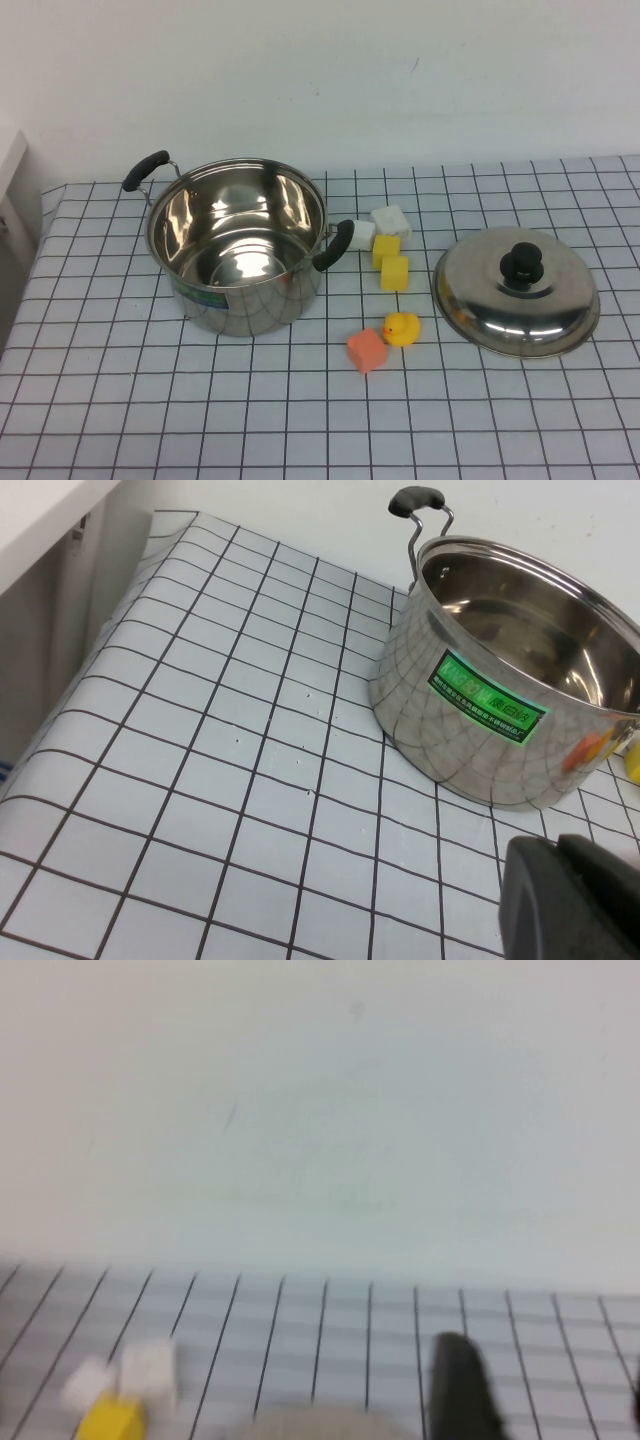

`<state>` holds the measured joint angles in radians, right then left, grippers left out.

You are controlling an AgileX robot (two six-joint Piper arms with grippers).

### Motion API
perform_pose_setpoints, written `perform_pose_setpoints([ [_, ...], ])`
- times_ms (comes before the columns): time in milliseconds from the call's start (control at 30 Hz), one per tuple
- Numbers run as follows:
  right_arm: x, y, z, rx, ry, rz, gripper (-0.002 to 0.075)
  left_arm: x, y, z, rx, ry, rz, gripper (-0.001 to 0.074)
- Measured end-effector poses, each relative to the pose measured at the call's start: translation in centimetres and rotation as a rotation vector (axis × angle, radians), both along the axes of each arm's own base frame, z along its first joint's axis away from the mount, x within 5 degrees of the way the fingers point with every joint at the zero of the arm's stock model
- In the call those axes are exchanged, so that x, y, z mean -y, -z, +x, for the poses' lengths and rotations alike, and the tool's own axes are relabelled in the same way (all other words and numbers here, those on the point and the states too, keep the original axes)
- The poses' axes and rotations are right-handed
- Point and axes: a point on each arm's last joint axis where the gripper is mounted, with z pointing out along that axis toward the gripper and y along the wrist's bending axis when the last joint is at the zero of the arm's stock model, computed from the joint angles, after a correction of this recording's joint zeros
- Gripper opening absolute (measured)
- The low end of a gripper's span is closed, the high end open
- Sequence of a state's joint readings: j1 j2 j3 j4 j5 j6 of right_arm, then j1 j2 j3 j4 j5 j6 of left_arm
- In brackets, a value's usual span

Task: Cover the pot
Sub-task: Pick up the pot lid

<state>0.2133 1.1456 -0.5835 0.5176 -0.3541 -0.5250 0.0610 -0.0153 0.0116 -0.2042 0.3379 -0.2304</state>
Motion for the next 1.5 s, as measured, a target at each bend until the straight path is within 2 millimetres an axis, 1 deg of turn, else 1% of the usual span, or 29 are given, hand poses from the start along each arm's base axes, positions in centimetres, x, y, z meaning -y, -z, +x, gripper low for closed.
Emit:
perform_pose_setpoints([
  [67,-0.3,1.2,1.6,0.063,0.023,0.041,0.0445,0.0,0.0,0.0,0.0,0.0,0.0,-0.0003],
  [100,-0.5,1.7,2.3,0.088,0.018,0.053,0.0483,0.0,0.0,0.0,0.0,0.0,0.0,-0.0003],
  [167,-1.1,3.4,4.1,0.149,-0.006,0.044,0.0523,0.0,0.0,0.0,0.0,0.0,0.0,-0.0003],
  [300,-2.2,8.0,7.2,0.211,-0.061,0.021,0.0536,0.0,0.0,0.0,0.0,0.0,0.0,-0.0003],
  [367,-2.7,10.9,8.8,0.168,-0.075,0.04,0.0536,0.0,0.0,0.0,0.0,0.0,0.0,-0.0003],
  [500,-3.5,15.8,11.2,0.07,-0.089,0.059,0.0536,0.0,0.0,0.0,0.0,0.0,0.0,-0.0003],
  [567,-3.8,17.7,12.2,0.04,-0.097,0.057,0.0536,0.0,0.0,0.0,0.0,0.0,0.0,-0.0003],
  [667,-4.1,19.7,13.5,0.019,-0.096,0.062,0.0536,0.0,0.0,0.0,0.0,0.0,0.0,-0.0003],
  [867,-4.6,22.4,15.8,0.015,-0.094,0.062,0.0536,0.0,0.0,0.0,0.0,-0.001,-0.004,-0.0002],
  [1067,-4.7,24.0,17.3,0.024,-0.067,0.065,0.0526,0.0,0.0,0.0,0.0,-0.001,-0.004,-0.0002],
  [1267,-4.5,25.3,17.8,0.014,-0.036,0.068,0.0507,0.0,0.0,0.0,0.0,-0.001,-0.004,-0.0003],
  [1500,-4.3,26.7,17.6,-0.015,-0.015,0.066,0.0493,0.0,0.0,0.0,0.0,-0.001,-0.004,-0.0003],
])
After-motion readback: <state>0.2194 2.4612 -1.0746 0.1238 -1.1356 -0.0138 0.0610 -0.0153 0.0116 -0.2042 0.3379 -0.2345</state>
